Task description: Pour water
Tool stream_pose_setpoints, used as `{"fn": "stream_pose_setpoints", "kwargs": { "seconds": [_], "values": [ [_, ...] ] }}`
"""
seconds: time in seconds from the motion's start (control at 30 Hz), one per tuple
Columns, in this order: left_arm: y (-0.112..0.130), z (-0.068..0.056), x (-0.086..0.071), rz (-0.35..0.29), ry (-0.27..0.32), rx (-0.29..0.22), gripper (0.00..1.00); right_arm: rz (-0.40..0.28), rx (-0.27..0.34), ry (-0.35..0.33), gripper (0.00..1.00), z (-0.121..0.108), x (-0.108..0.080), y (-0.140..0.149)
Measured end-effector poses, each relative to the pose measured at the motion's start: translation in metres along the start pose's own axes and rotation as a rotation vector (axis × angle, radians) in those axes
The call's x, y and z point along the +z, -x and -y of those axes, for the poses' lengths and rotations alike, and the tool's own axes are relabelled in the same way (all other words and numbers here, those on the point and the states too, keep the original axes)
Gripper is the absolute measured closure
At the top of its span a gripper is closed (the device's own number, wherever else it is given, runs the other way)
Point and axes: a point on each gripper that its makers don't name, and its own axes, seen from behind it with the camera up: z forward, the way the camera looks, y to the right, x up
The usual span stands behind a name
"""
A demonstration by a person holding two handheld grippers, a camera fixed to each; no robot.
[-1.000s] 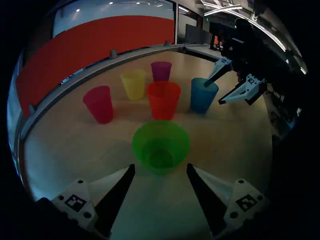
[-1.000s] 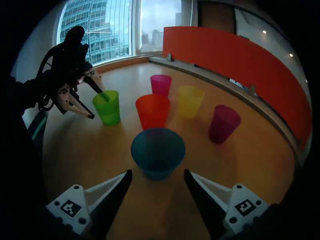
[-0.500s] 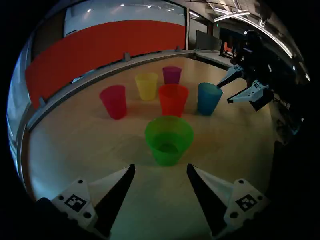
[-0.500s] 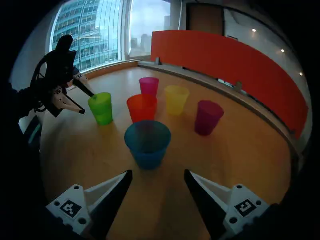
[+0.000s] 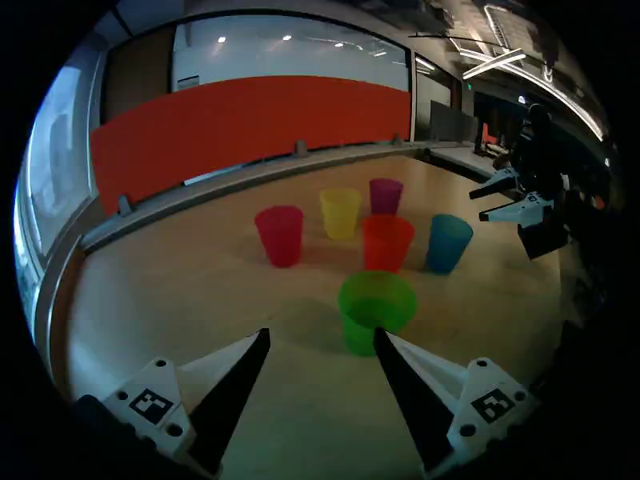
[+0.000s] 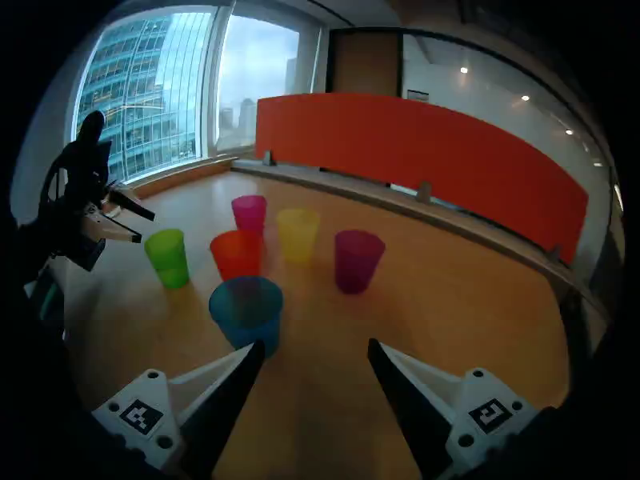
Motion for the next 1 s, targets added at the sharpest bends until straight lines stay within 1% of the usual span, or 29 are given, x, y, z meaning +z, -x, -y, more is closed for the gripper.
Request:
{"fn": "stream_pose_setpoints", "kwargs": {
  "seconds": [0.17,0.3,0.5,0.77,1.0],
  "values": [
    [-0.015,0.015,-0.007,-0.075,-0.066,-0.031,0.04,-0.079,0.035,0.073,0.0,-0.016,-0.003,-0.017],
    [-0.03,0.027,-0.013,-0.15,-0.126,-0.051,0.04,-0.146,0.06,0.145,0.0,-0.032,-0.005,-0.031],
    [-0.047,0.042,-0.025,-0.26,-0.211,-0.083,0.04,-0.245,0.095,0.228,0.0,-0.048,-0.013,-0.05],
    [-0.065,0.057,-0.04,-0.384,-0.291,-0.155,0.04,-0.352,0.111,0.351,0.0,-0.069,-0.026,-0.065],
    [-0.079,0.065,-0.052,-0.473,-0.356,-0.18,0.04,-0.425,0.137,0.428,0.0,-0.074,-0.036,-0.075]
  ]
}}
